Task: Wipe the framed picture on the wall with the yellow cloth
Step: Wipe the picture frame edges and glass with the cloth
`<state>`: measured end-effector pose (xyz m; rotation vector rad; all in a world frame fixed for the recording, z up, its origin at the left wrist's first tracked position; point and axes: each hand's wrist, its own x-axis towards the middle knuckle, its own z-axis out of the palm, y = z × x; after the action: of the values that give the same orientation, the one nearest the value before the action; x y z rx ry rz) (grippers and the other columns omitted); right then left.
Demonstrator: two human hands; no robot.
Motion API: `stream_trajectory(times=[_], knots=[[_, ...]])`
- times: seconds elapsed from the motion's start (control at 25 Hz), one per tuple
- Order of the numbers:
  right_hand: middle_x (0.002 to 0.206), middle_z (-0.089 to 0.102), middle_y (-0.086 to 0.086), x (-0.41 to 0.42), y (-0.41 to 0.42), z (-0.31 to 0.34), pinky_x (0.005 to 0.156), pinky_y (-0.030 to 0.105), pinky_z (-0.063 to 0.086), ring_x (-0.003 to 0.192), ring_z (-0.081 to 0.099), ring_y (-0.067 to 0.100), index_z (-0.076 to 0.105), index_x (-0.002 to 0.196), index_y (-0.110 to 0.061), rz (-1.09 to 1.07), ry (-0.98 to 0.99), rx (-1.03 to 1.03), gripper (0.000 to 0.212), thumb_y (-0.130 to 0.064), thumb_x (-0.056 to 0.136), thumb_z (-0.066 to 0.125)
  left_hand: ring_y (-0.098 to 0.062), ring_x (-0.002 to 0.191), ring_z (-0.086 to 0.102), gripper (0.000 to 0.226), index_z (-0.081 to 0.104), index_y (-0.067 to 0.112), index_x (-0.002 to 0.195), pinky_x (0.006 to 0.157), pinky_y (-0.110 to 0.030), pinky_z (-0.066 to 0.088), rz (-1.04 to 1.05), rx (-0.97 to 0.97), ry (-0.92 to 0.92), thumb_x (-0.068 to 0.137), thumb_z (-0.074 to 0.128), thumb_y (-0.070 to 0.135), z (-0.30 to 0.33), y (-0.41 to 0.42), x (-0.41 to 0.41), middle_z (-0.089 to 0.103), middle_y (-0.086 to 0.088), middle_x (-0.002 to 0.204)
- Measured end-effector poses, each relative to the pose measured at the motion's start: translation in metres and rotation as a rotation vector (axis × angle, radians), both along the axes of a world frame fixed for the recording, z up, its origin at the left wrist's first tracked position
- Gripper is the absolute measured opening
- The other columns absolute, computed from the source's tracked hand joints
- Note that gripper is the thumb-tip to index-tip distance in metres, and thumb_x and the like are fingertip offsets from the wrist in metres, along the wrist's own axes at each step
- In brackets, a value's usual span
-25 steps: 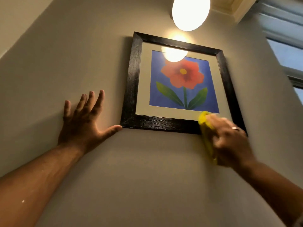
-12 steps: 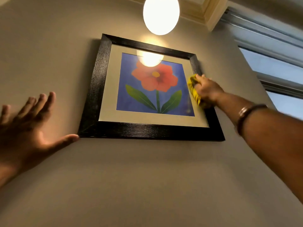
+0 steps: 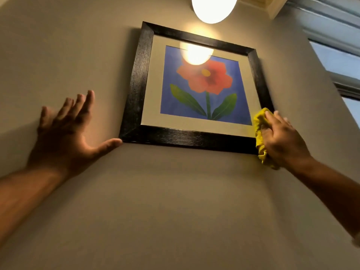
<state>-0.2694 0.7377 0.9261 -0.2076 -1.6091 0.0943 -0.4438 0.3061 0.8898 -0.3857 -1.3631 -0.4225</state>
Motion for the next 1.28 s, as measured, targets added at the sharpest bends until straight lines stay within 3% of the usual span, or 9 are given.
stream_trajectory(times=[0.2, 0.36, 0.48, 0.64, 0.76, 0.92, 1.08, 1.16, 1.28], knots=[[0.121, 0.056, 0.016, -0.027, -0.129, -0.02, 0.097, 0.049, 0.038, 0.113, 0.049, 0.04, 0.054, 0.113, -0.016, 0.008, 0.11, 0.148, 0.034, -0.028, 0.085, 0.036, -0.027, 0.149, 0.019, 0.105, -0.009, 0.038, 0.152, 0.118, -0.057, 0.006, -0.035, -0.018, -0.063, 0.069, 0.029, 0.089, -0.01, 0.003, 0.016, 0.02, -0.008, 0.162], [0.154, 0.035, 0.011, -0.054, -0.22, 0.0, 0.116, 0.047, 0.02, 0.143, 0.027, 0.036, 0.04, 0.139, -0.02, 0.08, -0.176, 0.516, 0.045, -0.037, 0.098, 0.037, -0.028, 0.15, 0.016, 0.104, -0.008, 0.036, 0.152, 0.119, -0.056, 0.006, -0.039, -0.035, -0.076, 0.069, 0.025, 0.089, -0.011, 0.003, 0.02, 0.018, -0.009, 0.163], [0.158, 0.028, 0.008, -0.044, -0.194, -0.001, 0.118, 0.045, 0.017, 0.146, 0.022, 0.031, 0.032, 0.146, -0.023, 0.092, -0.283, 0.653, 0.051, -0.04, 0.098, 0.035, -0.028, 0.15, 0.015, 0.104, -0.006, 0.036, 0.153, 0.119, -0.056, 0.005, -0.045, -0.046, -0.087, 0.069, 0.024, 0.089, -0.01, 0.003, 0.021, 0.017, -0.009, 0.163], [0.13, 0.052, 0.023, -0.002, -0.085, 0.025, 0.097, 0.052, 0.047, 0.112, 0.055, 0.042, 0.05, 0.119, -0.026, 0.04, -0.114, 0.113, 0.033, -0.024, 0.09, 0.036, -0.027, 0.15, 0.013, 0.104, -0.006, 0.037, 0.153, 0.12, -0.054, 0.002, -0.067, -0.053, -0.075, 0.068, 0.024, 0.089, -0.011, 0.003, 0.021, 0.016, -0.009, 0.163], [0.134, 0.045, 0.025, 0.006, -0.07, 0.084, 0.103, 0.051, 0.038, 0.124, 0.041, 0.043, 0.049, 0.123, -0.013, -0.119, 0.002, -0.171, 0.04, -0.026, 0.09, 0.03, -0.026, 0.15, 0.014, 0.106, -0.006, 0.037, 0.153, 0.12, -0.053, 0.001, -0.062, -0.052, -0.066, 0.067, 0.024, 0.09, -0.01, 0.003, 0.02, 0.016, -0.008, 0.163], [0.122, 0.055, 0.019, -0.043, -0.169, 0.121, 0.092, 0.042, 0.04, 0.112, 0.05, 0.039, 0.057, 0.112, -0.013, 0.063, 0.014, 0.244, 0.03, -0.025, 0.087, 0.046, -0.024, 0.151, 0.012, 0.104, -0.009, 0.038, 0.153, 0.12, -0.052, 0.001, -0.052, -0.038, -0.073, 0.069, 0.025, 0.089, -0.011, 0.002, 0.018, 0.014, -0.007, 0.164], [0.153, 0.036, 0.011, -0.043, -0.151, 0.07, 0.113, 0.045, 0.025, 0.14, 0.031, 0.031, 0.037, 0.142, -0.022, 0.047, -0.243, 0.709, 0.049, -0.04, 0.097, 0.038, -0.023, 0.151, 0.01, 0.104, -0.01, 0.038, 0.152, 0.12, -0.052, 0.001, -0.039, -0.04, -0.097, 0.069, 0.026, 0.089, -0.01, 0.003, 0.02, 0.012, -0.004, 0.164], [0.136, 0.049, 0.016, -0.021, -0.096, 0.078, 0.103, 0.048, 0.041, 0.124, 0.048, 0.039, 0.045, 0.133, -0.018, 0.034, -0.156, 0.59, 0.038, -0.03, 0.098, 0.039, -0.022, 0.151, 0.01, 0.104, -0.009, 0.039, 0.152, 0.121, -0.052, 0.002, -0.04, -0.036, -0.099, 0.068, 0.025, 0.089, -0.01, 0.003, 0.019, 0.013, -0.003, 0.164], [0.128, 0.05, 0.025, 0.0, -0.07, 0.131, 0.097, 0.049, 0.041, 0.112, 0.049, 0.046, 0.048, 0.121, -0.011, -0.047, -0.048, 0.077, 0.032, -0.024, 0.093, 0.038, -0.021, 0.151, 0.011, 0.103, -0.009, 0.041, 0.152, 0.121, -0.052, 0.002, -0.044, -0.031, -0.086, 0.069, 0.026, 0.09, -0.01, 0.002, 0.016, 0.013, -0.001, 0.164]])
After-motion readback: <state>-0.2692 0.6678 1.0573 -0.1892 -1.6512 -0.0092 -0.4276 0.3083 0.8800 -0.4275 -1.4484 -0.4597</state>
